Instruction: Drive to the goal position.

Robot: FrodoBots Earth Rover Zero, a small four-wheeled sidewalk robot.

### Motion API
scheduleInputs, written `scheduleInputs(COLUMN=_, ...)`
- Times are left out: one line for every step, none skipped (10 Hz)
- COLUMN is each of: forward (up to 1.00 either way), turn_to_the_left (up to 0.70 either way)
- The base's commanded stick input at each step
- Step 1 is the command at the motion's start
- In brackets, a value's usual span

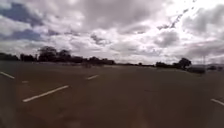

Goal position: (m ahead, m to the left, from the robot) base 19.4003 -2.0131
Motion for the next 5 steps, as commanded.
scheduleInputs(forward=0.85, turn_to_the_left=0.0)
scheduleInputs(forward=0.85, turn_to_the_left=0.0)
scheduleInputs(forward=0.85, turn_to_the_left=0.0)
scheduleInputs(forward=0.85, turn_to_the_left=0.0)
scheduleInputs(forward=0.85, turn_to_the_left=-0.01)
